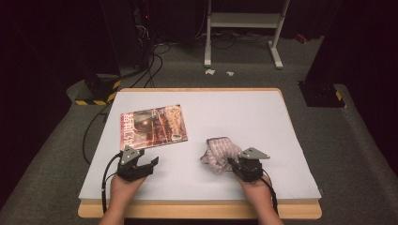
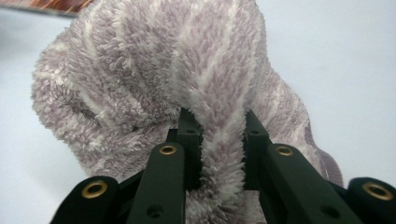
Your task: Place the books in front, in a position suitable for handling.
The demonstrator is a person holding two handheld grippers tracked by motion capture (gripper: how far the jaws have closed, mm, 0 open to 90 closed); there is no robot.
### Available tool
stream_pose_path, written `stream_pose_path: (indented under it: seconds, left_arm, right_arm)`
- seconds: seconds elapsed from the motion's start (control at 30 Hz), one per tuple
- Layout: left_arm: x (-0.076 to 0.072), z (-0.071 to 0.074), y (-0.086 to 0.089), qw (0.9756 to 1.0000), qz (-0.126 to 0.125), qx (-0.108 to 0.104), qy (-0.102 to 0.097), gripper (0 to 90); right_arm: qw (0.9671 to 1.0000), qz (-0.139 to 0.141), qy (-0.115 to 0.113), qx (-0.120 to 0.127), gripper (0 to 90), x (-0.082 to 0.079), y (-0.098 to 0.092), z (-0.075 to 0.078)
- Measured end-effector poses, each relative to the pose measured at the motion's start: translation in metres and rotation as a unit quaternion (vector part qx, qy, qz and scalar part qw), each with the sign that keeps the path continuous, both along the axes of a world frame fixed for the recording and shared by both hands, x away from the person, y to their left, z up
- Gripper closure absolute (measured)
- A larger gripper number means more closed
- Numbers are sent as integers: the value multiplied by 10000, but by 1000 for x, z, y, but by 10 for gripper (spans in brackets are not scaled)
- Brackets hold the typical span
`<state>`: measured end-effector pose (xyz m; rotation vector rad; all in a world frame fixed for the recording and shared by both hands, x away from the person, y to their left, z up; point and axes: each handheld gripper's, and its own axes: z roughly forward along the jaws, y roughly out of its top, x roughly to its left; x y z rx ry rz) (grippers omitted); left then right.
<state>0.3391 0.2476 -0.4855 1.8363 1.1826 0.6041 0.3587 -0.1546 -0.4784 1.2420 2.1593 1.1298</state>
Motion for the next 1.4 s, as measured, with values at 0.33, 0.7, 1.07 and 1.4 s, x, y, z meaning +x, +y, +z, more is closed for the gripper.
stream_pose_path:
  seconds: [0.33, 0.7, 1.07, 1.4]
  left_arm:
    - [0, 0, 1, 10000, 9, 9, -1, 312]
    - [1, 1, 2, 10000, 15, -7, 12, 312]
    - [2, 1, 5, 9999, -18, -47, 101, 325]
    - [5, 0, 5, 9999, 13, -14, 158, 345]
  right_arm:
    - [9958, -869, -290, 57, 763, 6, -57, 12]
    - [9889, -1460, -133, -221, 753, 12, -90, 1]
    - [9872, -1529, 265, -358, 586, 19, -91, -17]
    - [9901, -1404, -56, -26, 315, 11, -87, 6]
